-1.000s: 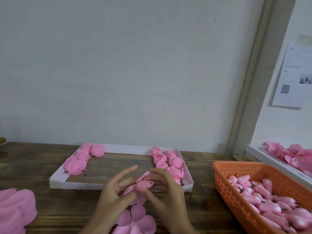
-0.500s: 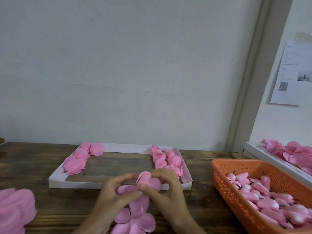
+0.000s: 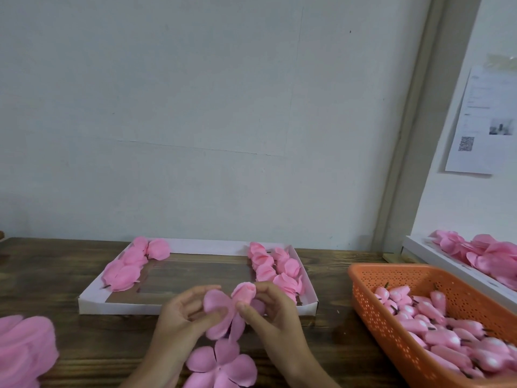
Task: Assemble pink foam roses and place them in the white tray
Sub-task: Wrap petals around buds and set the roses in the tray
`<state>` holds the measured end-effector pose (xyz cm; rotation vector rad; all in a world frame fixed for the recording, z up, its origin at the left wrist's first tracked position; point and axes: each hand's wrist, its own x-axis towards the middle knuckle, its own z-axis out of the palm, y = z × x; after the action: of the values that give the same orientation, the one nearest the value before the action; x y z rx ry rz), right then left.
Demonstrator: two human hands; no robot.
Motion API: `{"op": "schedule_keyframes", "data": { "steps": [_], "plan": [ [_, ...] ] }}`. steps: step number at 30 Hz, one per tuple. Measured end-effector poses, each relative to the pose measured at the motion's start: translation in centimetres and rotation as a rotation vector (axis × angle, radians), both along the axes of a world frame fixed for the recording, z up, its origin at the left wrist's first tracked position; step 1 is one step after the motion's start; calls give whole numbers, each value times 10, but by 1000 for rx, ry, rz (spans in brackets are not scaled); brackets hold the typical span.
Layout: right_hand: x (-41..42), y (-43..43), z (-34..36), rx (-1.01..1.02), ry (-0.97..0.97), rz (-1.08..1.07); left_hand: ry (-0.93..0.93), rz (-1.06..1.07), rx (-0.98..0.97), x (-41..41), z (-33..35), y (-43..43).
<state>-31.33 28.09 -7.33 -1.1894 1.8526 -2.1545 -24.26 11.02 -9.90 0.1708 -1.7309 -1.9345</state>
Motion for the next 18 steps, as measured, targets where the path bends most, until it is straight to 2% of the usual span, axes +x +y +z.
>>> {"op": "schedule_keyframes", "data": {
  "steps": [6, 13, 18],
  "plan": [
    [1, 0, -2, 2, 18, 58, -10, 116, 94, 1, 0, 4],
    [2, 1, -2, 80, 41, 104, 72, 165, 15, 6, 8, 12],
    [7, -1, -2, 105, 54, 53, 114, 136, -79, 8, 11, 15]
  ]
}}
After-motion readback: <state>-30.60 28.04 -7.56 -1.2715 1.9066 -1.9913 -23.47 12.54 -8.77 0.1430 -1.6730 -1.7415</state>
